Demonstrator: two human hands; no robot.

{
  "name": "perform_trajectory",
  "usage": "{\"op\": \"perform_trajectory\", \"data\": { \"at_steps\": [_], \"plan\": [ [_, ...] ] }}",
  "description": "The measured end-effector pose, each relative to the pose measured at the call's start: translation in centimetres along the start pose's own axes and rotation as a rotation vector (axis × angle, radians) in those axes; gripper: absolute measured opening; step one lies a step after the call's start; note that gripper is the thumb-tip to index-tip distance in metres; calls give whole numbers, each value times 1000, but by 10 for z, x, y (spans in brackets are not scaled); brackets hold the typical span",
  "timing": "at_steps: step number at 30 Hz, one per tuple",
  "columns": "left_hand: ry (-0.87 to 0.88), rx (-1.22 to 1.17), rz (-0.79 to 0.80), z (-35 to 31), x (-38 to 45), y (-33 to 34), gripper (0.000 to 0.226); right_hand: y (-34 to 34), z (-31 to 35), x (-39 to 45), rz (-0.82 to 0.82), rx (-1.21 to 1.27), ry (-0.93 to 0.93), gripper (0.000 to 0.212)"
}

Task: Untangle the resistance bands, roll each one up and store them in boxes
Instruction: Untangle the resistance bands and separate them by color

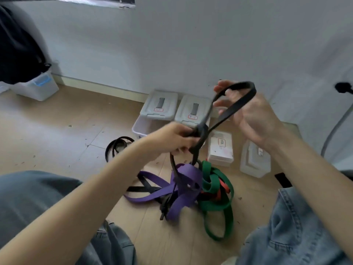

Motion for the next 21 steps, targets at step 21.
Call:
{"op": "perform_trajectory", "data": {
  "at_steps": [21],
  "plan": [
    [-340,178,-23,12,-30,-53,30,30,-39,-12,96,-308,160,32]
  ]
}}
Point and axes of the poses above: each hand's wrist, its own x-axis towards the middle knuckle, its own y-axis out of the palm, z = x × y, the point moved 7 cm from there along x, towards the middle knuckle, and after that the axes turned 6 degrees about x, right-handed, at the moved point
